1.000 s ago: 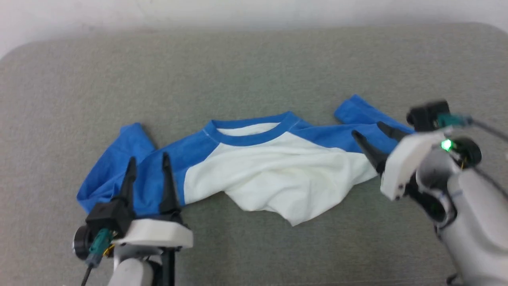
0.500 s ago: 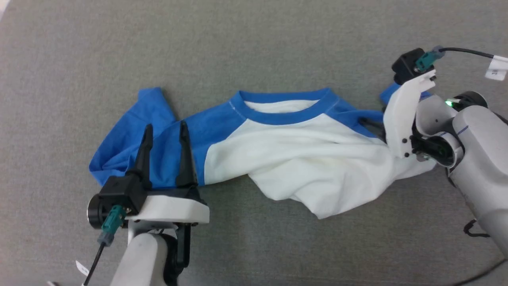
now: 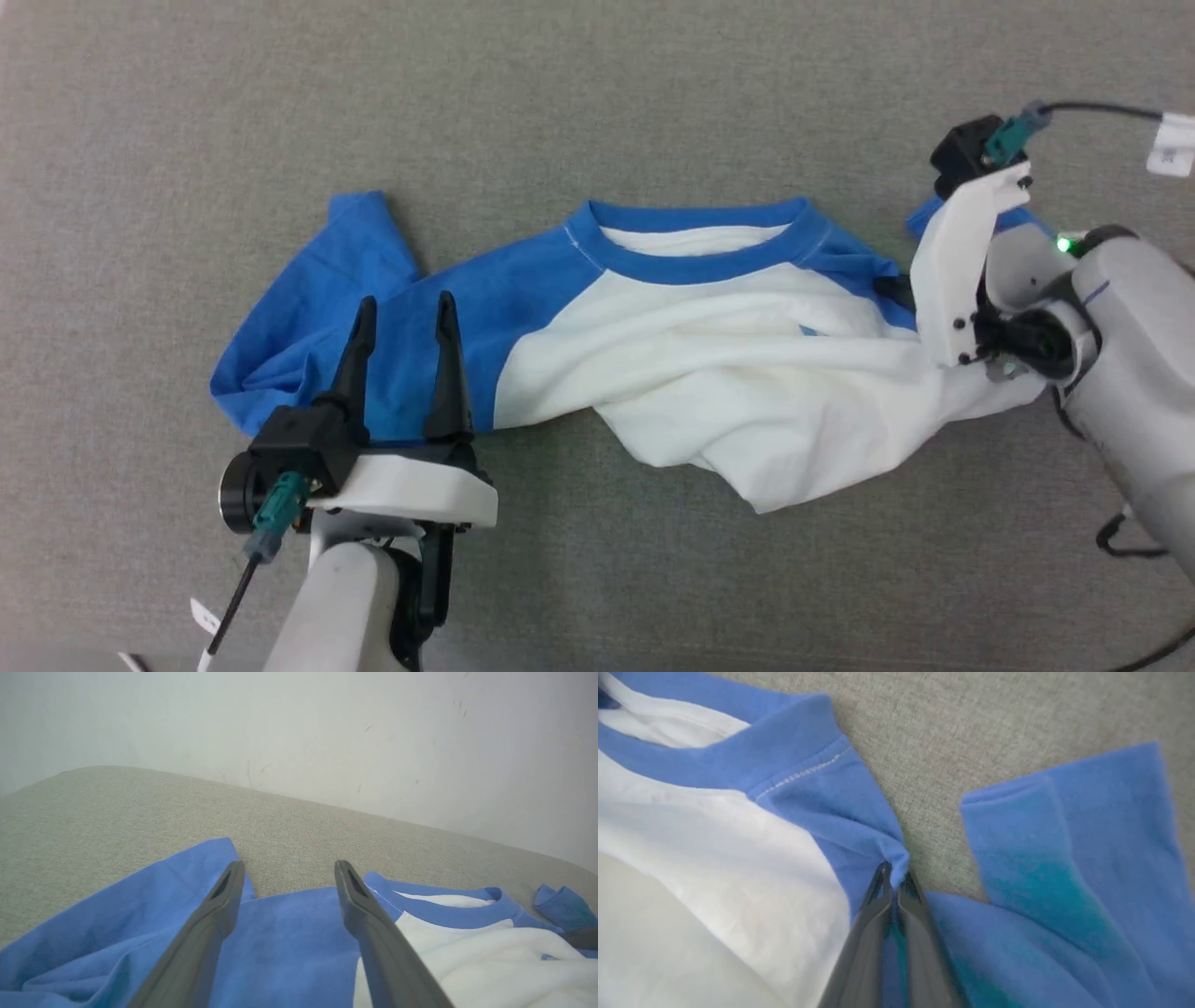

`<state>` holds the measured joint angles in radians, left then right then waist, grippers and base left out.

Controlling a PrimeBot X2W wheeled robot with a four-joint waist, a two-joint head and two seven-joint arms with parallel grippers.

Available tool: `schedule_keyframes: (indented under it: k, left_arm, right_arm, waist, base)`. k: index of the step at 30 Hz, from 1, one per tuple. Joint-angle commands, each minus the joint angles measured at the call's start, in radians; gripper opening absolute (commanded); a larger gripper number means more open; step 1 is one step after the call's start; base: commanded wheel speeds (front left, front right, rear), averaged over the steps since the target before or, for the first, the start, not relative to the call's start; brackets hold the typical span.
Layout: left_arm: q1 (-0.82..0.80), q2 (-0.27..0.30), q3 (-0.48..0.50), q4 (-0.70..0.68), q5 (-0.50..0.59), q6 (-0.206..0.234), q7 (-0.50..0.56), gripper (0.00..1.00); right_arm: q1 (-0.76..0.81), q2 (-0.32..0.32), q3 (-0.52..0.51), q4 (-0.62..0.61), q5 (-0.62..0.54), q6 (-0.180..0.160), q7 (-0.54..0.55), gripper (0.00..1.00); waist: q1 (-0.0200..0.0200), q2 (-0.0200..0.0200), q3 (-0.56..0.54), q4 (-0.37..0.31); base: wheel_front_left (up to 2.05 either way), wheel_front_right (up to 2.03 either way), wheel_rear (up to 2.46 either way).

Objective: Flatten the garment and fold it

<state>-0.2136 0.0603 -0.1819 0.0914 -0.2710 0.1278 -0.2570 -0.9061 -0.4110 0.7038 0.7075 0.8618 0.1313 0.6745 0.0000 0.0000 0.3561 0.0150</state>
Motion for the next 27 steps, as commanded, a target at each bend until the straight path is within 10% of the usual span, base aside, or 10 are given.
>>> schedule_keyframes:
  k: [1, 5, 17, 27]
  left_arm:
    - [-0.024, 0.006, 0.004, 0.02, 0.009, -0.015, -0.005, 1.0]
    - [-0.054, 0.029, 0.003, 0.063, 0.0, -0.041, 0.017, 1.0]
    - [-0.394, 0.175, -0.117, 0.421, -0.064, -0.241, 0.511, 1.0]
    - [-0.521, 0.264, -0.372, 0.604, -0.145, -0.258, 0.853, 1.0]
  right_arm:
    - [0.074, 0.01, 0.033, 0.008, 0.008, -0.001, -0.033, 0.0]
    - [0.081, 0.004, 0.032, -0.009, 0.013, -0.001, -0.131, 0.0]
    - [0.088, 0.007, 0.082, -0.069, 0.032, -0.001, -0.275, 0.0]
    - [0.063, 0.023, 0.115, -0.065, 0.057, -0.001, -0.304, 0.0]
  waist:
    - [0.0, 0.0, -0.025, -0.013]
    - [0.0, 0.0, -0.056, -0.027]
    - [0.0, 0.0, -0.089, -0.117]
    - [0.0, 0.0, -0.054, -0.154]
  base:
    - [0.0, 0.0, 0.0]
    - [0.0, 0.0, 0.0]
    - [0.0, 0.0, 0.0]
    - [0.0, 0.0, 0.0]
